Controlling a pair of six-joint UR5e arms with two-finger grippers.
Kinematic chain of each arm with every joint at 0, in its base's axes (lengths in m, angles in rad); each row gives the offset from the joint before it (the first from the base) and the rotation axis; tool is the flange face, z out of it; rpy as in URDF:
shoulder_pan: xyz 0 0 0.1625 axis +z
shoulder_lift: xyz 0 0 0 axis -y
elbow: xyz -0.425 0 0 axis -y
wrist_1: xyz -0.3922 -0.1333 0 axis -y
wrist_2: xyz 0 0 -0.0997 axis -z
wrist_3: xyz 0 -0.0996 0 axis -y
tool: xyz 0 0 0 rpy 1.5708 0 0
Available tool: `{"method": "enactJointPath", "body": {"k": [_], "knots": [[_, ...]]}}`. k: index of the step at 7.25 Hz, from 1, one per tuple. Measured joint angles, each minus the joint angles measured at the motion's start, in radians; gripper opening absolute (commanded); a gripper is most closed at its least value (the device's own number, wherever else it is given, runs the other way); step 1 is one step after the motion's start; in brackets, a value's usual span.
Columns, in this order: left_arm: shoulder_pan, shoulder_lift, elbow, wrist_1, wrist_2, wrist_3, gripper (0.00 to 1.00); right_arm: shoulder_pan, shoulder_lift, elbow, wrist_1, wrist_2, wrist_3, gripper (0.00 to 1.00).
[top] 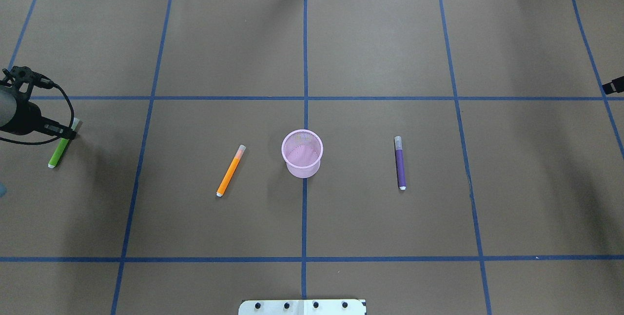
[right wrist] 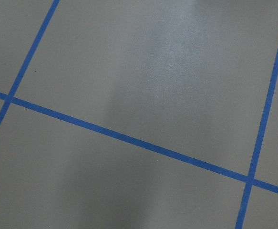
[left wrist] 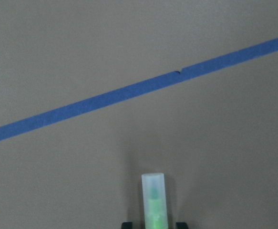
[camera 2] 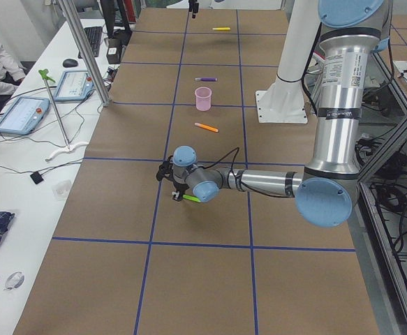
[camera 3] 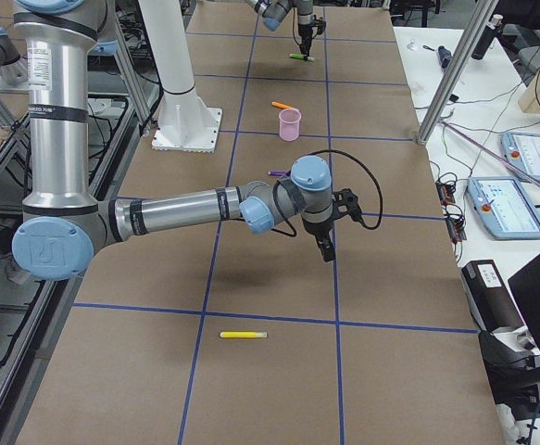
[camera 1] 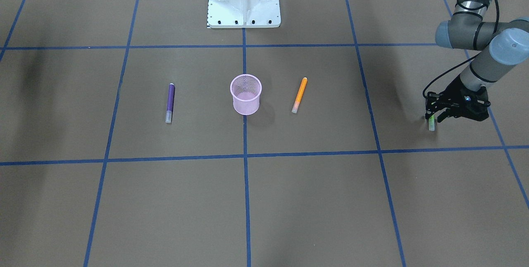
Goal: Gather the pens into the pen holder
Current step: 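Lift the green marker with the left gripper and carry it over the cup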
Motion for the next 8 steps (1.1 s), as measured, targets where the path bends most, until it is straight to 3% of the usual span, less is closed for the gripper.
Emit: {"method": "enactJointPath", "body": {"k": [1,2,6,8], "knots": [[0.002,0.000,0.000,-0.001,0.000,0.000,0.26,0.000,0.000,-0.001,0.000,0.000,0.000,1.00],[0.004,0.001,0.000,-0.001,0.000,0.000,0.00,0.000,0.000,-0.001,0.000,0.000,0.000,1.00],[0.003,0.003,-0.038,-0.061,-0.003,0.004,0.00,0.000,0.001,-0.001,0.000,0.002,0.001,1.00],[0.003,-0.017,-0.124,-0.219,0.001,-0.006,0.00,-0.002,0.002,0.001,0.000,0.004,0.002,1.00]]}}
